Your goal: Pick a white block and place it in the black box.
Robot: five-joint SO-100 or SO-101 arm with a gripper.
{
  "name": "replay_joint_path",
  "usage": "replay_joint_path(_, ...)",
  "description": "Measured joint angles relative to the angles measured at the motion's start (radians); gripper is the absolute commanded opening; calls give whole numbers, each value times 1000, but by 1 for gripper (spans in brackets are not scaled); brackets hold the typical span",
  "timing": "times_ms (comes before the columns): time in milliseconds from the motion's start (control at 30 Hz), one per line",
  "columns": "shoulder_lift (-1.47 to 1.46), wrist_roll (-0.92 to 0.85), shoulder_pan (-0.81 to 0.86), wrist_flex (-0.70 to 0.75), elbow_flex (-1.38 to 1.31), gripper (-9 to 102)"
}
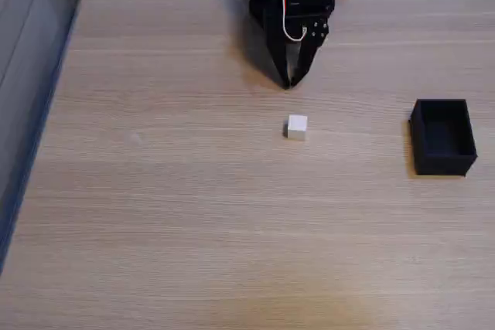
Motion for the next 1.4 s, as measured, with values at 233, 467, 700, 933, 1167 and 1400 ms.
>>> replay_joint_path(233,0,0,-5,0,0,0)
replay_joint_path(467,0,0,-34,0,0,0)
replay_joint_path(700,0,-5,-35,0,0,1)
replay_joint_path(933,-81,-41,2,-6,-37,4)
replay_joint_path(1167,-319,-44,-15,-3,-206,14)
replay_joint_path(1400,-558,-20,-11,-61,-331,25)
